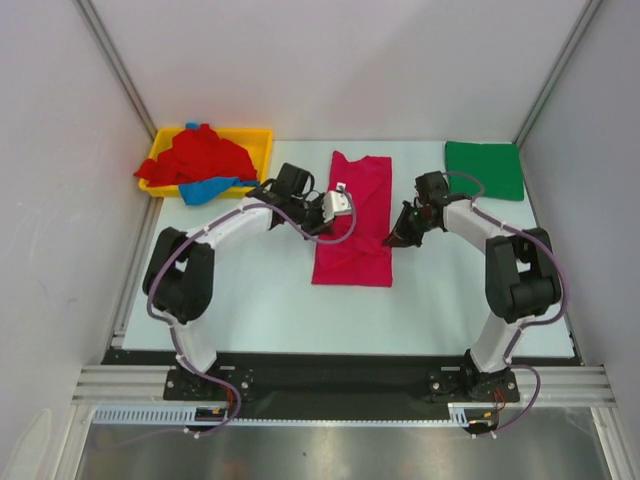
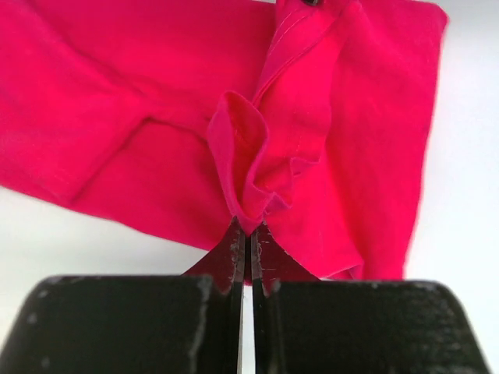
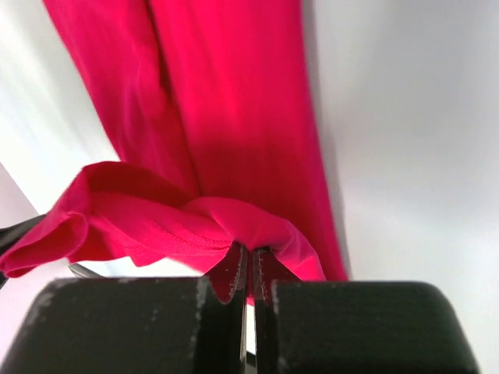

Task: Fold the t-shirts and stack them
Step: Fold the tshirt

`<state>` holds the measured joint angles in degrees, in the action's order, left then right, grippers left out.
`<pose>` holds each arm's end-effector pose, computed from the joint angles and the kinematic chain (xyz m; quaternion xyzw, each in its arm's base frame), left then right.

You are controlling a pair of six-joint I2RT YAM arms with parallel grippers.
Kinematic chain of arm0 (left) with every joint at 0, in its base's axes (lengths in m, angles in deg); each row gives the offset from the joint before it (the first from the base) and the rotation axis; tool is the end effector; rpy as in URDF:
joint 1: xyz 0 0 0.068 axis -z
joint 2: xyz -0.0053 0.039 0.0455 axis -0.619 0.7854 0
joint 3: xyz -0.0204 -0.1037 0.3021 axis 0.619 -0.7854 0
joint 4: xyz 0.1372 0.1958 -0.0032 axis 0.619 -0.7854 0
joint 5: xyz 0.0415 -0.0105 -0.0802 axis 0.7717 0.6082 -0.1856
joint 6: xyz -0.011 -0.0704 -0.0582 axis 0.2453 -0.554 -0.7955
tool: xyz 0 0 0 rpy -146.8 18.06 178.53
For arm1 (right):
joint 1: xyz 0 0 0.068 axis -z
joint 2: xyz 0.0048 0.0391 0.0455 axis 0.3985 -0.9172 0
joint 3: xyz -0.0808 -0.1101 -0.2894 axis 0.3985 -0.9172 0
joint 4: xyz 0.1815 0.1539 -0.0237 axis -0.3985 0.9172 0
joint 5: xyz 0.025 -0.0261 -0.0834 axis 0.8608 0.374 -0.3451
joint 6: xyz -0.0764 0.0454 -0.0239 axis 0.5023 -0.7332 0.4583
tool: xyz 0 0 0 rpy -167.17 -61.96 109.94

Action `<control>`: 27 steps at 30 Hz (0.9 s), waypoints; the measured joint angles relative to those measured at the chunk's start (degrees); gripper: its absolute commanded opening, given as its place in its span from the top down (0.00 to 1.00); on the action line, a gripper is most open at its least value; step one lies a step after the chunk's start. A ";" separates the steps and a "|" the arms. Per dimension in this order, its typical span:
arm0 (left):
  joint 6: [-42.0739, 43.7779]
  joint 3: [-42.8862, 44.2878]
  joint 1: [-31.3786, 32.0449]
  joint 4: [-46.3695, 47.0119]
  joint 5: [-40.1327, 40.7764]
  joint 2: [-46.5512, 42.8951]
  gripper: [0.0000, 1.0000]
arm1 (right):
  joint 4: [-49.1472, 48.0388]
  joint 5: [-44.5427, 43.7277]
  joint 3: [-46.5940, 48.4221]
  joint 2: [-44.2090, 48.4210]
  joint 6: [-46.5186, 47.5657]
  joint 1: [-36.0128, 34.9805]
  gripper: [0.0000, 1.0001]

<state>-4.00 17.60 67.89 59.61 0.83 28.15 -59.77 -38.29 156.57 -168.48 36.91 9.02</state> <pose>0.3277 -0.2412 0.2617 0.6226 0.6581 -0.2417 0.3477 0.3461 0.1220 0.2173 0.1403 0.9431 0.2724 0.1292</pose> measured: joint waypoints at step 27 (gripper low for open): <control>-4.22 13.60 -2.60 7.13 11.54 15.34 0.41 | 3.10 -7.67 15.34 -7.63 7.13 4.07 0.49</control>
<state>-8.21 31.20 65.29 66.73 12.37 43.49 -56.67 -45.96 171.91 -176.11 44.03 13.09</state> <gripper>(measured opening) 0.578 0.528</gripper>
